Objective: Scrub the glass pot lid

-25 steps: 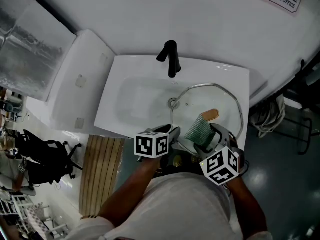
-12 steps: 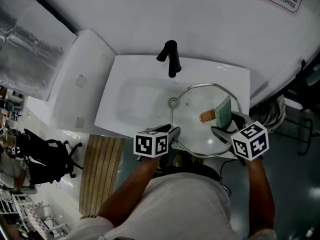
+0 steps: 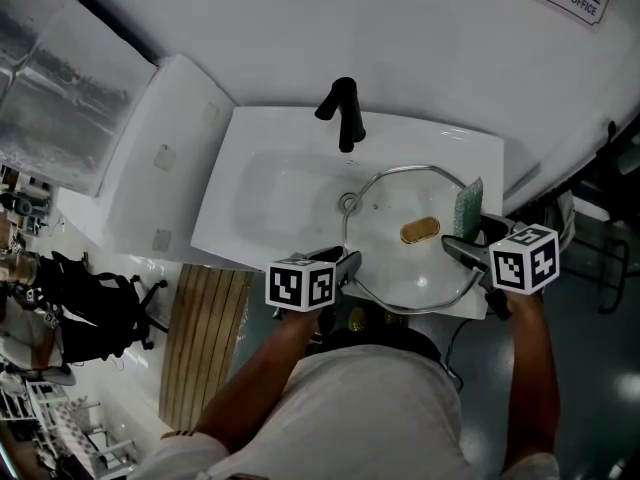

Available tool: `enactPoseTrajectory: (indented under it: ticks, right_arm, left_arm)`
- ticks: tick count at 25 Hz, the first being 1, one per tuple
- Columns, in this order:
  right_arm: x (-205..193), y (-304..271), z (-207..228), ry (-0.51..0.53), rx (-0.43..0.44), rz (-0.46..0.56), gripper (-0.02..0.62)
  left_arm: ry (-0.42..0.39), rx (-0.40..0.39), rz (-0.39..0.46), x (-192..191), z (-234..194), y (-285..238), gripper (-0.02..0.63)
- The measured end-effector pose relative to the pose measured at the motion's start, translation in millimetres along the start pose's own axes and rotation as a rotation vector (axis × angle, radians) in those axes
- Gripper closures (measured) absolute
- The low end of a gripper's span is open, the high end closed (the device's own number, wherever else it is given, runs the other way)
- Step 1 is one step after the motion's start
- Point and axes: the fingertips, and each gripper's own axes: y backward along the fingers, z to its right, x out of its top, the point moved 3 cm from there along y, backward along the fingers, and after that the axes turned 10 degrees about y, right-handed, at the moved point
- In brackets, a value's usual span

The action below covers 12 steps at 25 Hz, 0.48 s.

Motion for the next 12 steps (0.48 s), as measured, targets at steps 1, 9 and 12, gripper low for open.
enactPoseTrajectory:
  ticks: [1, 9, 12]
  right_arm:
    - [1.2, 2.9, -2.2, 0.016, -0.006, 0.003, 0.247]
    - [-2.2, 16.6, -59.2, 0.402, -0.101, -0.062, 0.247]
    - [-9.4, 14.1, -87.0, 0.527, -0.100, -0.096, 0.247]
  left_arm:
    - [0.001, 0.000, 0.000, 0.1, -0.1, 0.0, 0.423]
    - [0.004, 0.000, 0.007, 0.5, 0.3, 0.8, 0.423]
    - [0.009, 0.002, 0.005, 0.0, -0.2, 0.9, 0.423]
